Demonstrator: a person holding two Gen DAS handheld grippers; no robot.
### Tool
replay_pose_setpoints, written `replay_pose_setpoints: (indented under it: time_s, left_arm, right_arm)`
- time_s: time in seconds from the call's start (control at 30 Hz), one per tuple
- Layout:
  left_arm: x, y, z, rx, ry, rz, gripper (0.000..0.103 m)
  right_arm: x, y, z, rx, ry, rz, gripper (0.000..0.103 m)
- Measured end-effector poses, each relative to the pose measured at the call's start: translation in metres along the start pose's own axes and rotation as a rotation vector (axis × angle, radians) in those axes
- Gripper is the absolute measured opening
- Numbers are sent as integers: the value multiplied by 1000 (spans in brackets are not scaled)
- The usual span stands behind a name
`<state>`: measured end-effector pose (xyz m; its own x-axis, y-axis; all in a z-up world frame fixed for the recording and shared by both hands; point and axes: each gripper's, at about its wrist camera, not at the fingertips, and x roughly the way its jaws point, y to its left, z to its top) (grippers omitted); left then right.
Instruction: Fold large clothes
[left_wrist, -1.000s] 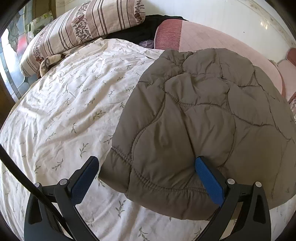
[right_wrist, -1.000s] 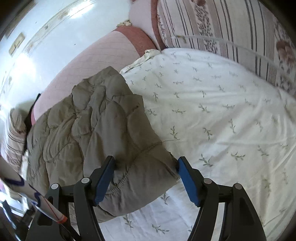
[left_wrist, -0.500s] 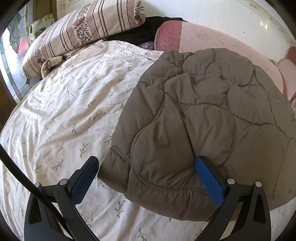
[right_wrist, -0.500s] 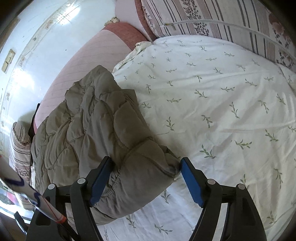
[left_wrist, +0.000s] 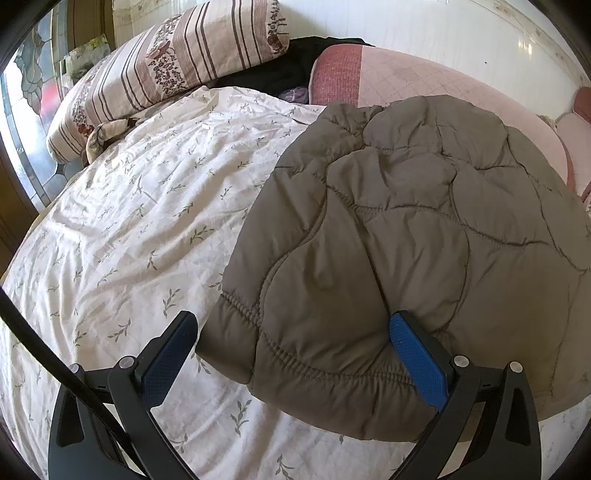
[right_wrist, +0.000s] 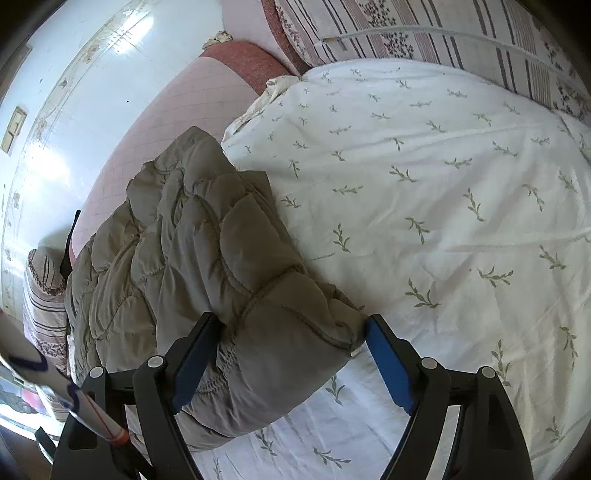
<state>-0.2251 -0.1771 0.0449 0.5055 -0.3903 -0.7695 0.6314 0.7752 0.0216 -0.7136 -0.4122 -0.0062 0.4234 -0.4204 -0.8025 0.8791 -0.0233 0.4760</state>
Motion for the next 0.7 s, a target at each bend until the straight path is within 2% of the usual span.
replay_pose_setpoints:
  time_s: [0.1, 0.2, 0.27, 0.37, 0.43, 0.57, 0.7]
  left_arm:
    - [-2, 0, 1, 4, -2, 7, 103]
    - [-6, 1, 3, 1, 5, 7, 103]
    - [-10, 2, 5, -12, 0, 3, 103]
    - [-26, 1, 7, -34, -38, -9, 103]
    - [-46, -3, 8, -23, -99, -7, 103]
    - [-117, -11, 4, 4, -263, -21, 103]
    - [-187, -13, -14, 19, -345, -49, 103]
  right_arm:
    - [-17, 15, 1, -67, -95, -75, 85]
    - [-41, 37, 0, -166, -230, -130, 85]
    - [-56, 50, -3, -213, -304, -136, 85]
    - [-77, 68, -9, -263, -368, -111, 85]
    - [-97, 84, -17, -313, -409, -83, 85]
    - [-155, 113, -42, -425, -498, -39, 85]
    - [-215, 136, -90, -529, -536, 39, 87]
